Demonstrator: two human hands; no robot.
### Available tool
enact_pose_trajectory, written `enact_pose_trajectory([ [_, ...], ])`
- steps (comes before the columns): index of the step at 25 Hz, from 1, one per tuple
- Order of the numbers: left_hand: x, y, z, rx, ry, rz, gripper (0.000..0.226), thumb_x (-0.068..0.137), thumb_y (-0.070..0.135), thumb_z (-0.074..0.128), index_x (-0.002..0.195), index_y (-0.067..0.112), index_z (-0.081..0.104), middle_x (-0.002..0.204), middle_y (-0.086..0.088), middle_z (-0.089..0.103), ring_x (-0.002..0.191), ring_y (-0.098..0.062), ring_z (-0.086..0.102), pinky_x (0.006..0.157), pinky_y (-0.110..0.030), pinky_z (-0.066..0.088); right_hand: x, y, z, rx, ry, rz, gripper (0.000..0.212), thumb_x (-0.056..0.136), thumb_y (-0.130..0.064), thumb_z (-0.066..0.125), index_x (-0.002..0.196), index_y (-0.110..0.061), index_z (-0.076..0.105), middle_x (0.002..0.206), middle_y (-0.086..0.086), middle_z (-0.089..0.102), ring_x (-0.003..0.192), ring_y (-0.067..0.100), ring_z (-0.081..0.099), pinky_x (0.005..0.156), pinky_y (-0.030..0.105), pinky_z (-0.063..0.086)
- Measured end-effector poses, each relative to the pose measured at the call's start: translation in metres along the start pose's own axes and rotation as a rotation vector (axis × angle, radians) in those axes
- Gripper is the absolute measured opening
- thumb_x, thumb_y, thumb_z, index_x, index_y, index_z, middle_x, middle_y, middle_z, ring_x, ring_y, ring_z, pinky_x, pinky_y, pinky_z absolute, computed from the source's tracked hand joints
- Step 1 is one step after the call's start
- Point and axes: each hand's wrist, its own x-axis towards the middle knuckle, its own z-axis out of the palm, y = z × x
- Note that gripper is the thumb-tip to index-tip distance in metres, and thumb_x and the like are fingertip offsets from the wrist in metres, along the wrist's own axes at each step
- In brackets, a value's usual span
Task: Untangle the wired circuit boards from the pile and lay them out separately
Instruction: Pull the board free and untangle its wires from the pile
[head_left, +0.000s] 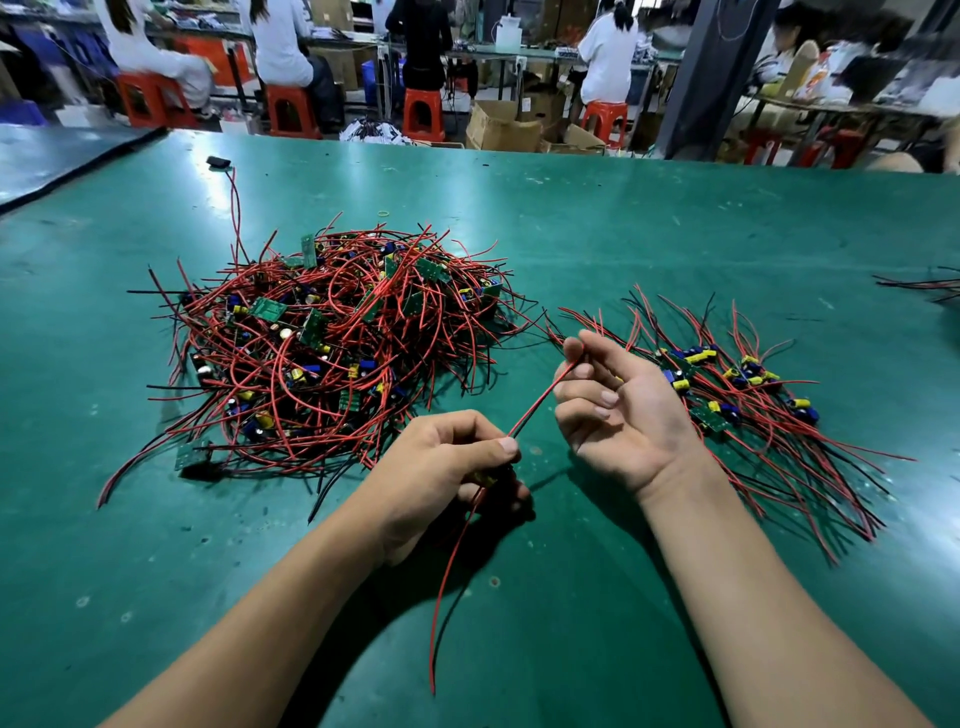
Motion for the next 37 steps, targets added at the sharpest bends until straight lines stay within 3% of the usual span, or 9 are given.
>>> enact_pose_trajectory([
  [5,0.001,-0.002,-0.001,-0.017,0.004,-0.019,0.012,0.089,0.004,0.064,0.076,0.004,0.063,0.07,-0.02,0.064,0.079,-0.039,0.064,0.07,-0.034,0.047,0.0,-0.002,-0.004,-0.01,0.024,0.017,0.027,0.084,-0.019,0.062,0.062,-0.004,0.066,0.053,-0.005,0.042,0.028,0.004,0.03,0.028,0.013,0.022],
  [11,0.001,-0.001,-0.001,-0.116,0.098,-0.032,0.008,0.092,0.002,0.06,0.085,-0.002,0.06,0.064,-0.019,0.062,0.062,-0.033,0.067,0.06,-0.039,0.061,0.01,0.017,-0.009,-0.602,0.183,-0.239,0.047,0.087,-0.051,0.066,0.097,-0.005,0.071,0.064,-0.005,0.048,0.043,0.005,0.036,0.041,0.019,0.029],
  [14,0.002,-0.001,0.0,-0.153,0.116,-0.016,0.01,0.094,0.003,0.057,0.093,-0.006,0.061,0.067,-0.02,0.063,0.059,-0.029,0.067,0.054,-0.035,0.061,0.005,0.034,-0.01,-0.843,0.034,-0.122,0.051,0.08,-0.044,0.077,0.099,0.002,0.069,0.07,0.001,0.052,0.048,0.009,0.041,0.045,0.021,0.03],
  [16,0.002,-0.001,0.001,-0.17,0.118,0.0,0.016,0.095,0.002,0.056,0.1,-0.012,0.061,0.07,-0.022,0.065,0.057,-0.027,0.067,0.054,-0.033,0.061,0.001,0.04,-0.009,-0.911,-0.073,-0.046,0.034,0.087,-0.034,0.075,0.094,-0.001,0.071,0.069,0.007,0.058,0.048,0.011,0.046,0.043,0.02,0.035],
  [19,0.002,-0.003,0.0,-0.147,0.137,0.004,0.021,0.094,0.002,0.058,0.1,-0.018,0.059,0.069,-0.022,0.063,0.058,-0.029,0.067,0.054,-0.036,0.061,0.002,0.042,-0.009,-0.99,-0.058,-0.084,0.032,0.09,-0.033,0.073,0.094,-0.002,0.073,0.072,0.016,0.057,0.049,0.016,0.046,0.046,0.024,0.031],
  [22,-0.001,-0.001,-0.003,-0.099,0.083,-0.033,0.013,0.092,0.002,0.06,0.085,-0.01,0.06,0.066,-0.022,0.061,0.059,-0.032,0.067,0.057,-0.039,0.061,0.008,0.039,-0.009,-0.901,0.009,-0.218,0.02,0.091,-0.029,0.071,0.09,-0.01,0.078,0.059,0.004,0.047,0.041,0.01,0.034,0.041,0.019,0.024],
  [25,-0.004,0.003,-0.001,-0.046,-0.017,-0.067,0.013,0.091,0.002,0.06,0.078,-0.002,0.061,0.066,-0.025,0.06,0.055,-0.031,0.065,0.056,-0.034,0.058,0.015,0.024,-0.015,-0.717,0.118,-0.351,0.017,0.094,-0.021,0.067,0.089,-0.006,0.074,0.056,-0.011,0.053,0.04,0.004,0.031,0.037,0.016,0.026],
  [29,-0.002,0.005,0.0,-0.059,-0.02,-0.07,0.014,0.092,0.001,0.059,0.079,-0.002,0.061,0.065,-0.023,0.059,0.054,-0.029,0.064,0.052,-0.032,0.058,0.018,0.024,-0.014,-0.622,0.188,-0.417,0.019,0.095,-0.022,0.068,0.085,-0.007,0.074,0.058,-0.009,0.053,0.04,0.005,0.032,0.037,0.016,0.027],
  [37,-0.001,0.001,-0.003,0.007,-0.016,-0.044,0.014,0.092,0.005,0.061,0.08,0.001,0.064,0.067,-0.025,0.063,0.063,-0.033,0.063,0.063,-0.039,0.058,0.009,0.012,-0.004,-0.188,0.092,-0.096,0.033,0.096,-0.025,0.059,0.074,-0.009,0.077,0.064,-0.004,0.045,0.041,0.005,0.027,0.036,0.016,0.023],
])
